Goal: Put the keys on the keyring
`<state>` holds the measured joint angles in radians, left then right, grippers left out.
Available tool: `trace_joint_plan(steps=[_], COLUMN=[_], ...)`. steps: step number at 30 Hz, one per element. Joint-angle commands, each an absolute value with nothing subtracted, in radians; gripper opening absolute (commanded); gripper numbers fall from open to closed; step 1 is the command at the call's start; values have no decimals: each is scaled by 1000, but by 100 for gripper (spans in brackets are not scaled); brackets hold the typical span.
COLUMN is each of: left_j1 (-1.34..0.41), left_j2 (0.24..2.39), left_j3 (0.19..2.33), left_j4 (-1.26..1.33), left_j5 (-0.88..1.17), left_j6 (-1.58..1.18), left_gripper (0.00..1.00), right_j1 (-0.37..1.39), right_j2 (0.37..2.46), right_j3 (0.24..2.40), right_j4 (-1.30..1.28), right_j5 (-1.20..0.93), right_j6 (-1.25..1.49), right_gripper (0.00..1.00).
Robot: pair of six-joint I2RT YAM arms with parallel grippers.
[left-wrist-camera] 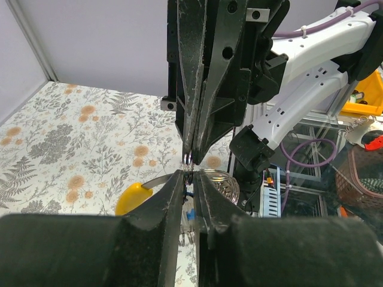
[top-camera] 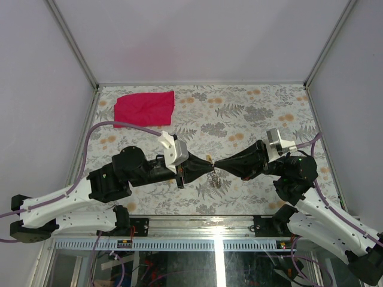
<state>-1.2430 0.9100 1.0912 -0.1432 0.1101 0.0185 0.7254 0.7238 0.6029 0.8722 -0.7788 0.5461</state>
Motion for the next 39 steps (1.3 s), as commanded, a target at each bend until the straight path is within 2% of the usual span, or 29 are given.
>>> trace_joint_plan(steps=[1, 6, 11, 14, 20, 23, 25, 32, 39], left_j1=[-1247, -1247, -1247, -1247, -1247, -1247, -1247, -1247, -1247], left_j2=[898, 897, 903, 916, 973, 1029, 1072, 1194, 1308], left_j3=[1079, 1084, 1109, 1154, 1290, 1373, 1424, 1549, 1655], left_j4=[-69, -67, -103, -186, -454, -625, -714, -930, -1106], left_j5=[123, 123, 127, 122, 68, 47, 56, 82, -2], left_j6=[5, 2, 8, 29, 94, 128, 149, 193, 221], left_gripper=[11, 1, 0, 0, 0, 0, 0, 0, 0], right_j1=[722, 723, 722, 722, 722, 722, 723, 723, 722], right_j2=[713, 715, 705, 683, 636, 619, 609, 557, 545], right_j3=[653, 649, 643, 657, 759, 783, 785, 751, 685], right_j4=[939, 939, 908, 804, 323, 182, 127, 63, 102], right_j5=[-770, -771, -765, -756, -629, -590, -574, -542, -654], right_j6=[544, 546, 526, 468, 257, 205, 183, 112, 19], right_gripper=[0, 0, 1, 11, 35, 47, 50, 51, 46])
